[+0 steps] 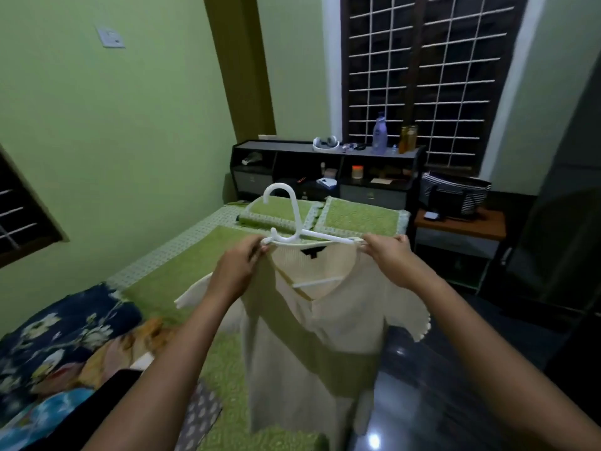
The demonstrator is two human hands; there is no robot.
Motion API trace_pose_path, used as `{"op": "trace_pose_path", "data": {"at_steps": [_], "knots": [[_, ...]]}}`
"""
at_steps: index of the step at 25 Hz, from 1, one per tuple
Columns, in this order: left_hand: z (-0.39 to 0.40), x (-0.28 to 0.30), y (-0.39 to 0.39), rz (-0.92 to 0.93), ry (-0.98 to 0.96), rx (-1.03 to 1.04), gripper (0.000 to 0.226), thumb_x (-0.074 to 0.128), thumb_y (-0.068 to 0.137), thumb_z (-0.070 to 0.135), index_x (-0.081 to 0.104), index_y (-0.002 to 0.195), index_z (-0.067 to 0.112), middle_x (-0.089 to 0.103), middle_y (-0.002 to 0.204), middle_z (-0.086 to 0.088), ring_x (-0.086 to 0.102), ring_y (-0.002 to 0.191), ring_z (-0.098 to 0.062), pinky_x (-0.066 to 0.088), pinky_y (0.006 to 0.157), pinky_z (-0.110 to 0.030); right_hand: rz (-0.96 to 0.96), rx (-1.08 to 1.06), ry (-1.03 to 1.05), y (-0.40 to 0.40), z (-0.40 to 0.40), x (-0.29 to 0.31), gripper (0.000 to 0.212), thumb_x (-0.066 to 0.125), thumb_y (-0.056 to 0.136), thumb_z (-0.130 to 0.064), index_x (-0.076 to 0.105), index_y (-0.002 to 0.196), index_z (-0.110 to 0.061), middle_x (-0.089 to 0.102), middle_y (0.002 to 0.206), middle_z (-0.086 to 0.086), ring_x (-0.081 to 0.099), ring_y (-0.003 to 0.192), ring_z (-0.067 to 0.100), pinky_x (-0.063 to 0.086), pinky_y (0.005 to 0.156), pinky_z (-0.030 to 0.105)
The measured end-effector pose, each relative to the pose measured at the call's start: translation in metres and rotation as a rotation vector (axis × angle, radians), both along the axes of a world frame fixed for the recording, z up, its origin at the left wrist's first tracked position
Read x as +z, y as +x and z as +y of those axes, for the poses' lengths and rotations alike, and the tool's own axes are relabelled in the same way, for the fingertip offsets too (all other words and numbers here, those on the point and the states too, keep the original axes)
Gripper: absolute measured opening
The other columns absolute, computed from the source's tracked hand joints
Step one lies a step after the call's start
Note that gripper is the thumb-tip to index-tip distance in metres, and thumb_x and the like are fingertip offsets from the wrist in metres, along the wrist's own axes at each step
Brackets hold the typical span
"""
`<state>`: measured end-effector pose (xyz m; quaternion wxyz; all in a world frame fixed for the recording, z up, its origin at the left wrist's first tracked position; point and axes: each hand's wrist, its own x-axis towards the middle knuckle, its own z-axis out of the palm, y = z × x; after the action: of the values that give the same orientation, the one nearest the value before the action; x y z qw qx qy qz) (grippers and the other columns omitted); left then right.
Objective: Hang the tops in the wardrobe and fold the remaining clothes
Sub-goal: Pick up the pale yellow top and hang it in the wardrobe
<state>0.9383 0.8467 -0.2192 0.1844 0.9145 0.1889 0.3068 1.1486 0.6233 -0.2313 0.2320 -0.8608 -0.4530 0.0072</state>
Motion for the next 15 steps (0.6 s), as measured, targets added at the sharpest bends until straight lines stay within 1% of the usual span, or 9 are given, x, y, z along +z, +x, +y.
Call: {"op": "trace_pose_path", "data": {"at_steps": [2, 3, 5, 7, 8, 10, 12, 14, 15], "knots": [[-0.008, 0.000, 0.065, 0.000, 0.030, -0.094, 0.026, 0.048, 0.098, 0.033, 0.060, 0.113, 0.017, 0.064, 0.102, -0.001, 0.058, 0.089, -0.019, 0.039, 0.068, -0.030, -0.117, -0.023, 0.031, 0.037, -0.008, 0.011, 0.027, 0.030, 0.104, -0.030, 0.035, 0.078, -0.022, 0.047, 0.077, -0.008, 0.047, 0.086, 0.019, 0.020, 0.078, 0.033], [-0.012, 0.001, 0.099, 0.003, 0.044, -0.120, 0.028, 0.047, 0.097, 0.036, 0.059, 0.115, 0.017, 0.065, 0.103, -0.002, 0.060, 0.090, -0.021, 0.040, 0.068, -0.030, -0.143, -0.049, 0.051, 0.061, -0.015, 0.016, 0.027, 0.031, 0.104, -0.031, 0.034, 0.078, -0.022, 0.045, 0.077, -0.008, 0.046, 0.082, 0.018, 0.021, 0.076, 0.033], [-0.015, 0.006, 0.152, 0.034, 0.060, -0.138, 0.034, 0.046, 0.097, 0.041, 0.057, 0.117, 0.015, 0.065, 0.103, -0.006, 0.061, 0.091, -0.025, 0.043, 0.067, -0.032, -0.195, -0.073, 0.105, 0.110, -0.034, 0.022, 0.024, 0.034, 0.102, -0.031, 0.039, 0.081, -0.020, 0.047, 0.083, -0.006, 0.045, 0.080, 0.018, 0.023, 0.073, 0.033], [-0.019, 0.005, 0.198, 0.067, 0.083, -0.170, 0.041, 0.042, 0.096, 0.048, 0.056, 0.115, 0.015, 0.065, 0.100, -0.010, 0.062, 0.089, -0.028, 0.045, 0.066, -0.035, -0.224, -0.123, 0.139, 0.153, -0.055, 0.025, 0.026, 0.035, 0.102, -0.031, 0.044, 0.083, -0.017, 0.049, 0.084, -0.006, 0.049, 0.082, 0.022, 0.024, 0.070, 0.034], [-0.026, 0.005, 0.225, 0.075, 0.096, -0.187, 0.039, 0.041, 0.097, 0.047, 0.055, 0.114, 0.015, 0.065, 0.099, -0.010, 0.061, 0.088, -0.029, 0.044, 0.065, -0.036, -0.219, -0.147, 0.145, 0.175, -0.064, 0.027, 0.027, 0.034, 0.102, -0.031, 0.047, 0.085, -0.014, 0.050, 0.084, -0.006, 0.051, 0.084, 0.024, 0.023, 0.069, 0.033], [-0.046, 0.008, 0.279, 0.067, 0.135, -0.199, 0.028, 0.041, 0.099, 0.039, 0.053, 0.109, 0.015, 0.063, 0.100, -0.010, 0.060, 0.090, -0.029, 0.039, 0.064, -0.035, -0.207, -0.194, 0.141, 0.210, -0.077, 0.029, 0.029, 0.035, 0.102, -0.032, 0.050, 0.088, -0.011, 0.054, 0.086, -0.003, 0.052, 0.087, 0.024, 0.022, 0.069, 0.033], [-0.067, 0.017, 0.334, 0.055, 0.130, -0.233, 0.020, 0.041, 0.100, 0.034, 0.049, 0.094, 0.016, 0.060, 0.094, -0.007, 0.057, 0.089, -0.029, 0.036, 0.064, -0.037, -0.192, -0.221, 0.133, 0.239, -0.092, 0.028, 0.029, 0.035, 0.101, -0.033, 0.050, 0.088, -0.012, 0.055, 0.087, -0.003, 0.052, 0.084, 0.023, 0.025, 0.070, 0.034], [-0.080, 0.024, 0.391, 0.015, 0.142, -0.336, 0.023, 0.042, 0.099, 0.032, 0.044, 0.084, 0.015, 0.056, 0.085, -0.002, 0.056, 0.083, -0.027, 0.038, 0.063, -0.039, -0.168, -0.273, 0.113, 0.274, -0.116, 0.029, 0.028, 0.033, 0.102, -0.035, 0.046, 0.085, -0.016, 0.051, 0.081, -0.006, 0.050, 0.079, 0.020, 0.032, 0.073, 0.037], [-0.085, 0.026, 0.417, -0.003, 0.162, -0.385, 0.025, 0.042, 0.099, 0.033, 0.045, 0.084, 0.014, 0.056, 0.084, -0.002, 0.056, 0.082, -0.026, 0.041, 0.063, -0.040, -0.162, -0.311, 0.083, 0.291, -0.128, 0.030, 0.027, 0.032, 0.102, -0.035, 0.044, 0.084, -0.020, 0.049, 0.080, -0.008, 0.049, 0.078, 0.018, 0.033, 0.076, 0.037]]}}
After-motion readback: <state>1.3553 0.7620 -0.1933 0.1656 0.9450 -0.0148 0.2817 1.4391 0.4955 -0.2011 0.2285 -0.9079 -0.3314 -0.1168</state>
